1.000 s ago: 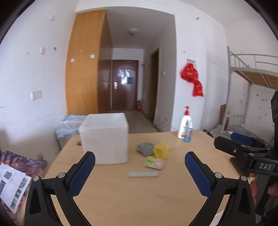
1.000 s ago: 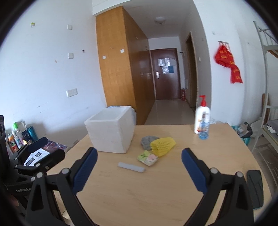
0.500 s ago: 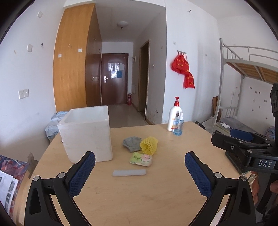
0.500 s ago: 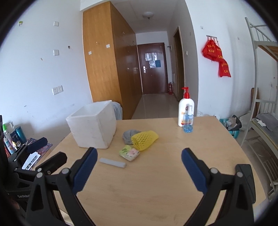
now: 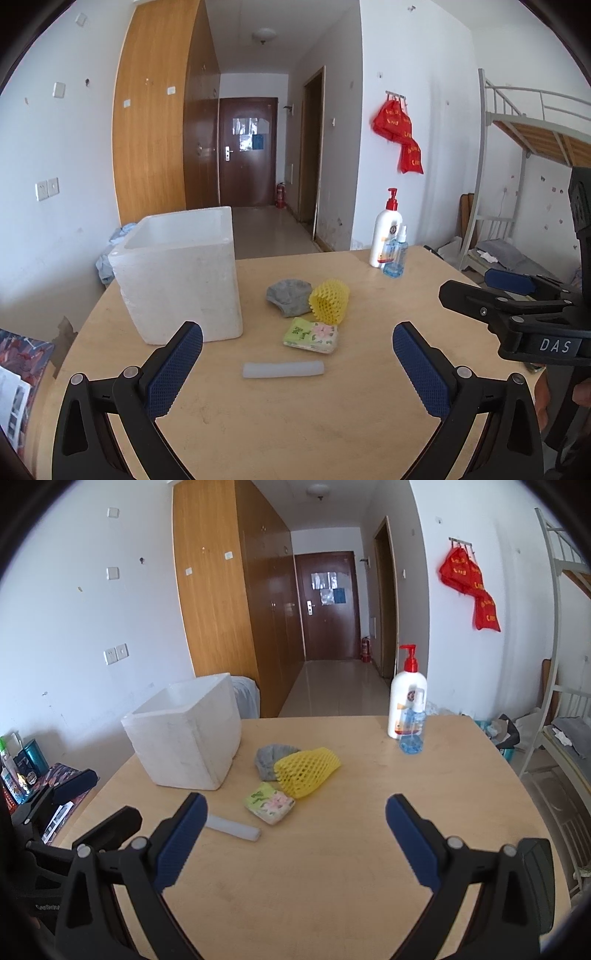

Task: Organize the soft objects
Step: 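Move the left tool toward the white foam strip while the right tool approaches the yellow net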

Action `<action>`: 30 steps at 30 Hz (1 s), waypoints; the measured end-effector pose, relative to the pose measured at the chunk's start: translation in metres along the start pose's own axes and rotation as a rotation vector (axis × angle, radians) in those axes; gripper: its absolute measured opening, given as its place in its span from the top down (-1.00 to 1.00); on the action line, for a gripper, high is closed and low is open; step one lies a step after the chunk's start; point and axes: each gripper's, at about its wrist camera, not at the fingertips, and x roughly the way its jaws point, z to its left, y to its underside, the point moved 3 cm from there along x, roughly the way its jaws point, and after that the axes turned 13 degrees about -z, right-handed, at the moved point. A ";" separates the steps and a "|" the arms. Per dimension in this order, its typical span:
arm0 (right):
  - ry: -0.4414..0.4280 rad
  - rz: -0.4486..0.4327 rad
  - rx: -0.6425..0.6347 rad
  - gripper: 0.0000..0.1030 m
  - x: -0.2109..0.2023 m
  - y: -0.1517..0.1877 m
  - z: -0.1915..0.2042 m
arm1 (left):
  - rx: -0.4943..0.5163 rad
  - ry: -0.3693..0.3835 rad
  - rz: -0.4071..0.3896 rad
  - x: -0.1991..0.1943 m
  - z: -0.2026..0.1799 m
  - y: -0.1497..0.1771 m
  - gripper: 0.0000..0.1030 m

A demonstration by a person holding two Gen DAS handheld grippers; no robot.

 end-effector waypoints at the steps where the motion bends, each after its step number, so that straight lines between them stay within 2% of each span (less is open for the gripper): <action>1: -0.001 0.003 0.000 -0.92 0.002 0.000 0.000 | -0.001 0.000 0.003 0.002 0.001 0.000 -0.99; 12: -0.004 0.048 -0.012 -0.92 0.040 -0.003 -0.004 | -0.019 -0.016 0.065 0.045 0.013 0.012 -0.99; 24: -0.030 0.117 -0.022 -0.92 0.093 0.007 -0.001 | -0.044 -0.020 0.183 0.094 0.032 0.041 -0.99; 30: -0.014 0.175 -0.041 -0.92 0.123 0.018 -0.003 | -0.060 -0.015 0.250 0.115 0.035 0.058 -0.99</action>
